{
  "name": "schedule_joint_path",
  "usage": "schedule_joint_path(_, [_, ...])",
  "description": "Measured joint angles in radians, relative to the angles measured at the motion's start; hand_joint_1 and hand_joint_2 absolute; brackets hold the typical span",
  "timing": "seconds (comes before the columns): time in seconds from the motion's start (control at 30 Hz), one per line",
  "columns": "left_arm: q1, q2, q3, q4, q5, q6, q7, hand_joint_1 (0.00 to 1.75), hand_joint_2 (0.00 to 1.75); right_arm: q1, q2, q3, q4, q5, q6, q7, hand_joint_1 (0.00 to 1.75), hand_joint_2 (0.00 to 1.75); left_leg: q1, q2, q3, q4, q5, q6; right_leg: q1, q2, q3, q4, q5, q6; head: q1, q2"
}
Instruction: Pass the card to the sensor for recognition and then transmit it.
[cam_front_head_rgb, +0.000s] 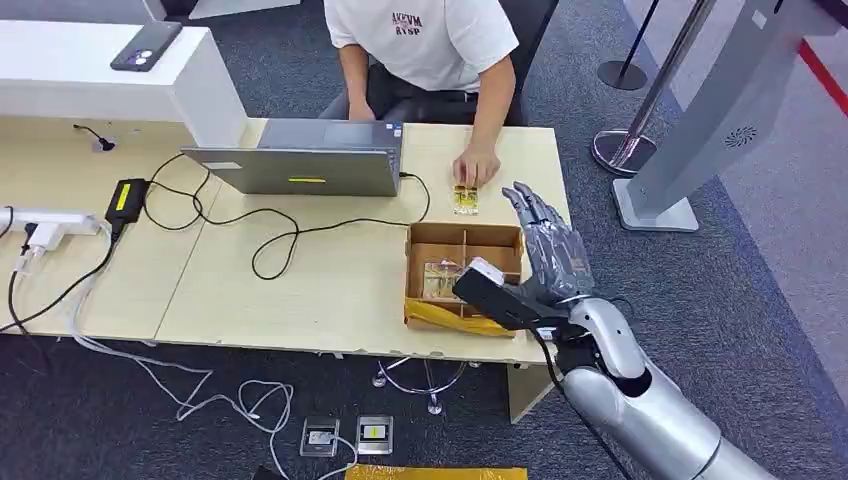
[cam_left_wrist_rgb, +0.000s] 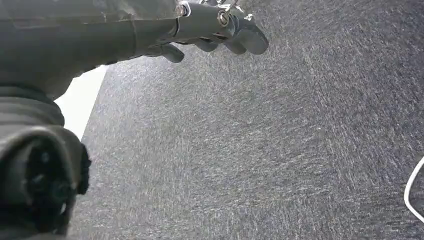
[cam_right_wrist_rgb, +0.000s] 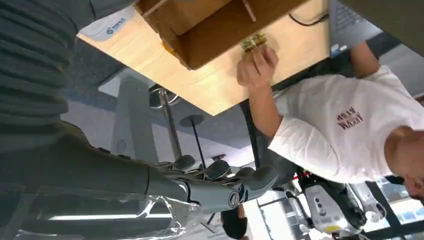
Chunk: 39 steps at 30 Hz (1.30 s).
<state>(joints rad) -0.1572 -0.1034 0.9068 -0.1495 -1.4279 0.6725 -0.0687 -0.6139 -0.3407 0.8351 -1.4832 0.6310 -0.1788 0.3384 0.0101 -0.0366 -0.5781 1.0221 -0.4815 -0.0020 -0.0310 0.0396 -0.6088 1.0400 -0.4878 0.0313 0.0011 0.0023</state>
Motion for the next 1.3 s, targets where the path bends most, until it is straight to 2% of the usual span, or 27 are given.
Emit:
schedule_joint_path(0.1, [0.000,0.000,0.000,0.000,0.000,0.000,0.000,0.00,0.00,-0.005,-0.001,0.024,0.005,0.076,0.099,0.019,0.00,1.75,0.000,0.000,0.000,0.000,0.000,0.000,0.000,0.000,0.000,0.000,0.000,0.000,0.000,0.000])
schedule_joint_path(0.17, [-0.001,0.000,0.000,0.000,0.000,0.000,0.000,0.00,0.00,-0.005,-0.002,0.045,0.010,0.102,0.123,0.030,0.00,1.75,0.000,0.000,0.000,0.000,0.000,0.000,0.000,0.000,0.000,0.000,0.000,0.000,0.001,0.000])
schedule_joint_path(1.07, [0.000,0.000,0.001,0.000,0.027,0.000,-0.013,0.00,0.00,-0.028,0.010,0.211,0.110,0.111,0.162,0.039,0.00,1.75,0.000,0.000,0.000,0.000,0.000,0.000,0.000,-0.001,0.000,0.000,0.000,0.000,0.000,0.000])
schedule_joint_path(1.3, [0.000,0.000,0.001,0.000,0.033,0.000,-0.014,0.00,0.00,-0.022,0.020,0.229,0.181,0.130,0.142,0.100,0.00,1.75,0.000,0.000,0.000,0.000,0.000,0.000,0.000,-0.001,0.000,0.000,0.000,0.000,0.000,0.000])
